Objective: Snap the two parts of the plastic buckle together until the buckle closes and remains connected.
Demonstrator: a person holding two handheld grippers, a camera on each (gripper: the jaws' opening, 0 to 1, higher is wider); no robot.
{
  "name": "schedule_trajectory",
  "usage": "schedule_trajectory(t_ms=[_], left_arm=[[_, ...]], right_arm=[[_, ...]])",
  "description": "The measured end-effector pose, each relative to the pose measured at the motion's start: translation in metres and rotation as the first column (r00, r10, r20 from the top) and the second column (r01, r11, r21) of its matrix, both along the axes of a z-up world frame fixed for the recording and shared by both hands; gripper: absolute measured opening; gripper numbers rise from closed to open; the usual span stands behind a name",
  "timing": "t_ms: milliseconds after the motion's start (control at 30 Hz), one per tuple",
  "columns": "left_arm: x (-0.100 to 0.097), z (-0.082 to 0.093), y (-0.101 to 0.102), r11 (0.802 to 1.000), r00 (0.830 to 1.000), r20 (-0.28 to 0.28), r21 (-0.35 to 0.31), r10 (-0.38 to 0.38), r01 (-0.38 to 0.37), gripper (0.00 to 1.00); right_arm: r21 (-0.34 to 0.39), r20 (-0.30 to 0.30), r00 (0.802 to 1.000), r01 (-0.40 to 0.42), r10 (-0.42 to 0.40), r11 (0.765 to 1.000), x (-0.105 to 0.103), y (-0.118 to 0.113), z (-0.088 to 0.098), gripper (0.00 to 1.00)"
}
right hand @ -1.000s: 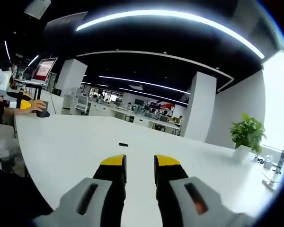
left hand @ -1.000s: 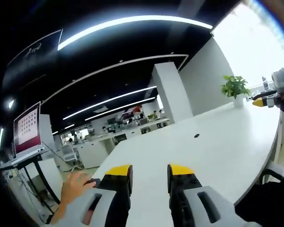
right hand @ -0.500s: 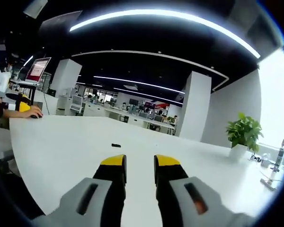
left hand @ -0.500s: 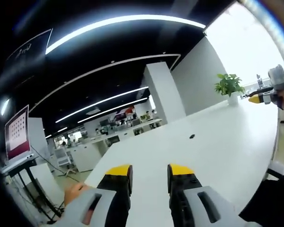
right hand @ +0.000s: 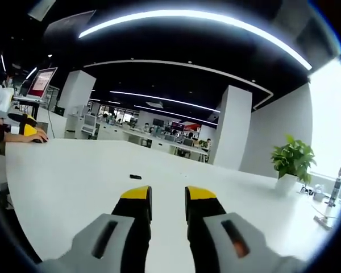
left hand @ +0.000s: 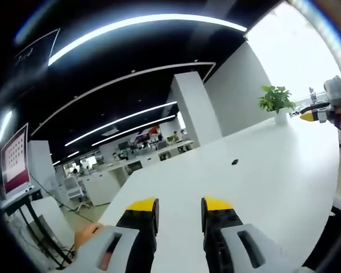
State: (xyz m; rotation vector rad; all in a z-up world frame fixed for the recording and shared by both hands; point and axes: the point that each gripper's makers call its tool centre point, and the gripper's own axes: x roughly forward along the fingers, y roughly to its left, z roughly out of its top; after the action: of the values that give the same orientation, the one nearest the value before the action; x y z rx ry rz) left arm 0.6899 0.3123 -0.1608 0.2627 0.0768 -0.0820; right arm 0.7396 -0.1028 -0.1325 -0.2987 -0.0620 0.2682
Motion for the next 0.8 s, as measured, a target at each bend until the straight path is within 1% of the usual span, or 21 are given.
schedule_trajectory(t_ms=[200,500,600,800], left_arm=[[0.0057,-0.0016,0.0002,1.000,1.000,-0.008,0.001,-0.006,0.006,0.29],[0.0071,-0.0017,0.0017,1.000,1.000,-0.011,0.001,-0.006,0.006,0.29],[0.0072,-0.0025,0.0013,1.000,1.000,-0.014,0.002,-0.005,0.005,0.29],[0.0079,-0.0023,-0.0022,1.000,1.000,-0.014,0.006,-0.013,0.013,0.29]], right_arm=[[0.003,-0.003,1.000,-0.003,0.003,1.000,0.0062,0.0025,-0.0003,0.23],[0.005,0.000,1.000,-0.012,0.012,1.000,0.0093,0.0071,0.0013,0.23],[0.004,-0.004,1.000,-0.013,0.013,1.000,0.0089,0.0066,0.0001,0.23],[0.008,0.007,1.000,0.000,0.000,1.000,0.0065,0.0017,0.0023,0.23]])
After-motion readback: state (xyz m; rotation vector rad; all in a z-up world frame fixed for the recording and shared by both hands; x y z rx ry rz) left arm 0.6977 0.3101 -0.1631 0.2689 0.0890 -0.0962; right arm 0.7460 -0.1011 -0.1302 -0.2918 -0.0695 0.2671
